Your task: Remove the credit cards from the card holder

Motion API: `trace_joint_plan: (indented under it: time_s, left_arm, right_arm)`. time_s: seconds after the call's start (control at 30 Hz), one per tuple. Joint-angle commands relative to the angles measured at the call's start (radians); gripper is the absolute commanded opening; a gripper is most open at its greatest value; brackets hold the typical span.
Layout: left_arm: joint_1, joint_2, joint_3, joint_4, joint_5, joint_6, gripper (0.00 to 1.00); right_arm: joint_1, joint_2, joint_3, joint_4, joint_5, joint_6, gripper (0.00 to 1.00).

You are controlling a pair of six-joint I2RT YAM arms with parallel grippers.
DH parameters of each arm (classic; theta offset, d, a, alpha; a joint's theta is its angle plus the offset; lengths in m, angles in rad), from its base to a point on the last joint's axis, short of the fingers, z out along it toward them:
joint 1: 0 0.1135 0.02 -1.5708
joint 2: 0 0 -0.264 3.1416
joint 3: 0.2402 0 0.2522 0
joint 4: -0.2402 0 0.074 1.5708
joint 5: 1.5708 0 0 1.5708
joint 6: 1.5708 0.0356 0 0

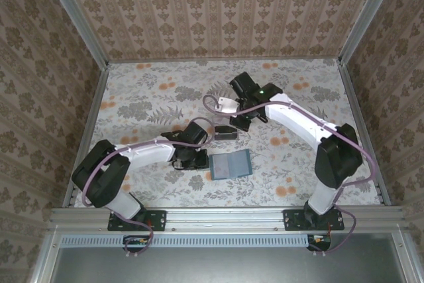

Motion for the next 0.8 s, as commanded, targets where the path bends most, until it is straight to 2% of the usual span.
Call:
trace_joint_plan:
  time_s: [0.0, 0.37, 0.77]
  left_arm:
    - [0.013, -0.049, 0.024, -0.032, -0.024, 0.011, 0.18]
    - [0.049, -0.116, -0.005, -0.024, -0.042, -0.01, 0.19]
    - [0.077, -0.138, -0.035, -0.025, -0.041, -0.02, 0.2]
  right_arm:
    - [-0.004, 0.079, 0.107, -0.112, 0.028, -0.152, 0.0]
    - [-0.009, 0.288, 0.374, -0.25, 0.06, -0.303, 0.0]
    - [-0.011, 0.409, 0.515, -0.343, 0.033, -0.349, 0.0]
